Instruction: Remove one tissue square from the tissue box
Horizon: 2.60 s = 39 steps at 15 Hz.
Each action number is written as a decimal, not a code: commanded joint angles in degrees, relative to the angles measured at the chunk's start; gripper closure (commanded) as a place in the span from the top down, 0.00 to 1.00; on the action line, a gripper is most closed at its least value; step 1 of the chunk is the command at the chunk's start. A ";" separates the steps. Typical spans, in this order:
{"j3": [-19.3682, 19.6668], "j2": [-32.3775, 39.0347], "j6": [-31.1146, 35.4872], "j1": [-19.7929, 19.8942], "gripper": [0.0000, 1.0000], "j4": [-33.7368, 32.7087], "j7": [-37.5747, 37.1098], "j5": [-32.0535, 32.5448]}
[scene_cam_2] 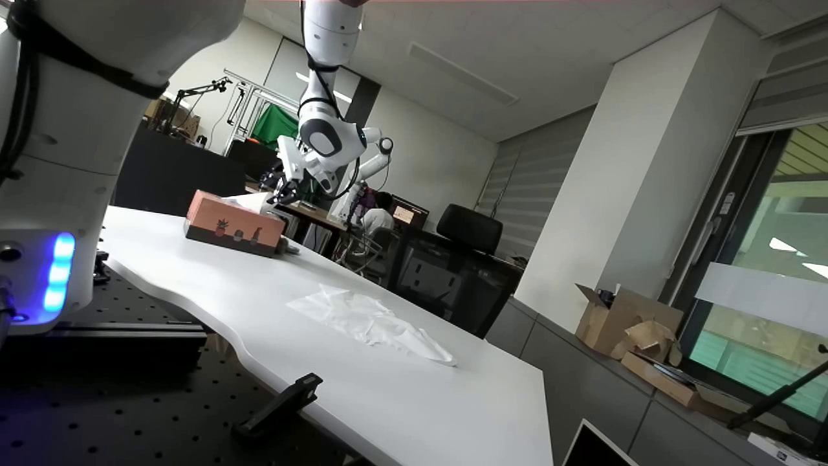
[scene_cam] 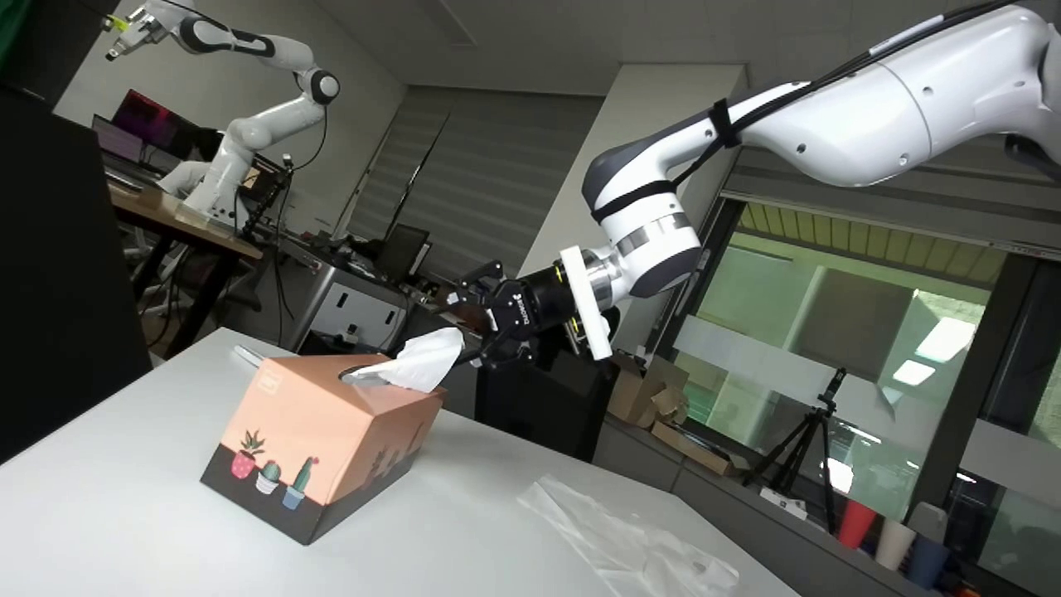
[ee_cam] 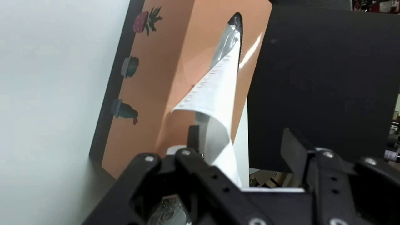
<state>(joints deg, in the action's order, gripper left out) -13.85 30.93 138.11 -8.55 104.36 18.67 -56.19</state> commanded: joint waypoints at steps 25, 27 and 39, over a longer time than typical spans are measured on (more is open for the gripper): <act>14.78 -17.75 -3.01 4.93 0.00 2.67 -24.52 43.04; 16.93 -17.33 -3.46 5.15 0.00 2.84 -28.25 51.42; 26.04 -9.76 -16.90 2.93 0.00 0.80 -46.63 94.94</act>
<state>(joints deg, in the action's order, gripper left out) 11.06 18.96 126.76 -3.72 107.32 -23.57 31.88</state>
